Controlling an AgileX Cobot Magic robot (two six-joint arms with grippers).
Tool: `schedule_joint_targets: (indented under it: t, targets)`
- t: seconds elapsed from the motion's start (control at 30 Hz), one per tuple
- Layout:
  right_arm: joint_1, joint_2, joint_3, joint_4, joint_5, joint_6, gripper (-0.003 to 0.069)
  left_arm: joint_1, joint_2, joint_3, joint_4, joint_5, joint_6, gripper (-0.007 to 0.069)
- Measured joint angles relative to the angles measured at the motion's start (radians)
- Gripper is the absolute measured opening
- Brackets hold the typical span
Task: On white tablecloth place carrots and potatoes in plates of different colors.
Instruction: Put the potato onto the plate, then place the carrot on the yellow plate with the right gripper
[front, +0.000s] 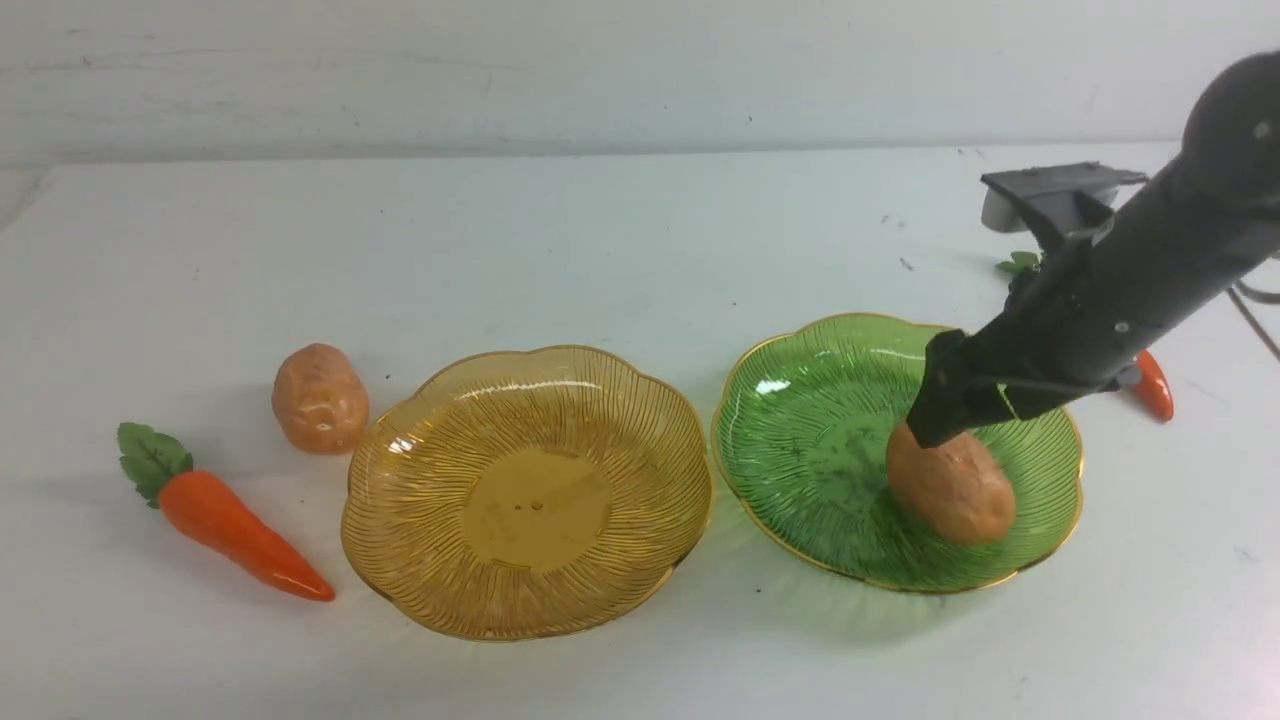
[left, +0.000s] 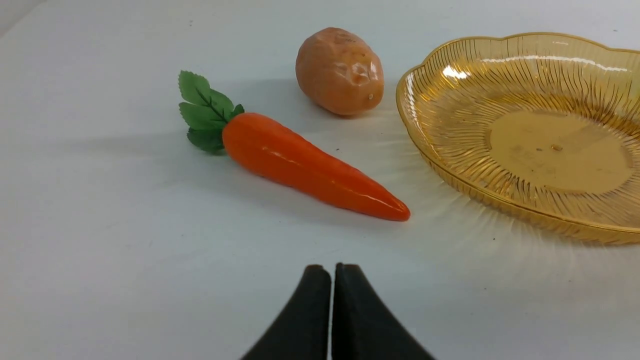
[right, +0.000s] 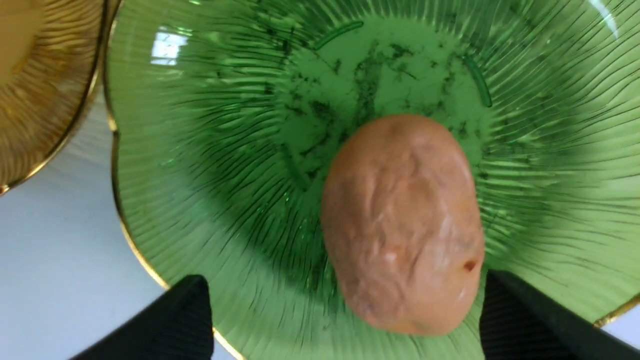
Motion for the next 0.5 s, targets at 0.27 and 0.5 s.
schedule_joint_targets:
  t: [0.27, 0.5]
  targets:
    - [0.000, -0.046, -0.165, -0.104, 0.164, 0.145, 0.0321, 0.000, 0.000, 0.000, 0.000, 0.000, 0.000, -0.0003]
    - [0.000, -0.340, -0.030, -0.108, 0.178, 0.174, -0.0006, 0.000, 0.000, 0.000, -0.100, -0.009, -0.071, -0.0003]
